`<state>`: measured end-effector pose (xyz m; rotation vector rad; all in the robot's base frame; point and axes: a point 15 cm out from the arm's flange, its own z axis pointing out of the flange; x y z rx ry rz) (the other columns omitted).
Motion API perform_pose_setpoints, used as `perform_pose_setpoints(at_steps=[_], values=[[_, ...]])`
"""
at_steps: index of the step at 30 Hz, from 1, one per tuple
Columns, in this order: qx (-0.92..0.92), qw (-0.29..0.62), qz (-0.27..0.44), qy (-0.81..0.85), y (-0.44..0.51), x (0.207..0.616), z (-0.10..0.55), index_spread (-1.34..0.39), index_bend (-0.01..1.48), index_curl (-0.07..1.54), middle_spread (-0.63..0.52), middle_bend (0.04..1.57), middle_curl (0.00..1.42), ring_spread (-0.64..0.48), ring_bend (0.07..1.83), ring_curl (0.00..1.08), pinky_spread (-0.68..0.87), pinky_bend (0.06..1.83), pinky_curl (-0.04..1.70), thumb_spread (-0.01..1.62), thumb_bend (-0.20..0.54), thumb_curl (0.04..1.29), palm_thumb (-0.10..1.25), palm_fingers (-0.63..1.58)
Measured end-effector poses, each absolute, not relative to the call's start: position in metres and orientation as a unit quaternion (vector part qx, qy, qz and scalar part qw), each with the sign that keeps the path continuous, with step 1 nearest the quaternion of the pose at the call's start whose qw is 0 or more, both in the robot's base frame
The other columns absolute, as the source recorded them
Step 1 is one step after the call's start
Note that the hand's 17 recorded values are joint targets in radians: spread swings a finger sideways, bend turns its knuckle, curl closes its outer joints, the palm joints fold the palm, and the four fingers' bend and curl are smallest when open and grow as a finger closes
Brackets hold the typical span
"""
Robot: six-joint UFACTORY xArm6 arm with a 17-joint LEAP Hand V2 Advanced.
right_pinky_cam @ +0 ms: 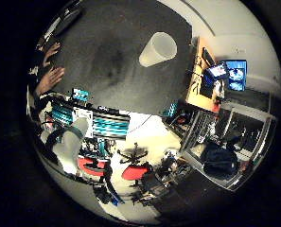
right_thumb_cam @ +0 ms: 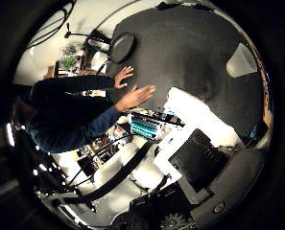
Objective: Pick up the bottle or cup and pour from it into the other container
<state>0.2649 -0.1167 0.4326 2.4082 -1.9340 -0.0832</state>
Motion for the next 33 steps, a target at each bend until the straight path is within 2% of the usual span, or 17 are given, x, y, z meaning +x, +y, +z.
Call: perform_pose_setpoints(at_steps=[10,13,17,20,23,27,33], values=[[0.777,0.021,-0.019,-0.629,-0.120,0.263,0.438,-0.44,0.17,0.34,-0.13,0.33,0.34,0.07,0.33,0.17,0.42,0.19,0.22,1.12,-0.019,0.37,0.78,0.46],[0.776,0.017,-0.019,-0.630,-0.127,0.260,0.439,-0.40,0.09,0.28,-0.12,0.30,0.34,0.07,0.40,0.20,0.43,0.28,0.25,1.12,-0.025,0.37,0.76,0.34],[0.770,0.005,-0.005,-0.638,-0.144,0.261,0.441,-0.35,0.11,0.22,-0.06,0.31,0.34,0.09,0.46,0.21,0.42,0.43,0.29,1.13,-0.035,0.35,0.67,0.22],[0.755,-0.029,0.012,-0.655,-0.155,0.271,0.444,-0.33,0.12,0.20,-0.05,0.32,0.35,0.10,0.50,0.22,0.42,0.49,0.30,1.08,-0.056,0.29,0.46,0.20],[0.736,-0.071,0.025,-0.673,-0.168,0.277,0.447,-0.32,0.13,0.20,-0.03,0.33,0.35,0.10,0.54,0.23,0.42,0.54,0.31,1.02,-0.046,0.26,0.33,0.18],[0.709,-0.125,0.032,-0.693,-0.191,0.281,0.447,-0.30,0.13,0.20,0.00,0.32,0.34,0.10,0.58,0.24,0.43,0.62,0.32,0.97,-0.034,0.26,0.26,0.16],[0.671,-0.197,0.027,-0.714,-0.222,0.292,0.448,-0.28,0.14,0.22,0.03,0.32,0.34,0.12,0.57,0.23,0.42,0.67,0.31,0.95,-0.030,0.27,0.24,0.12]])
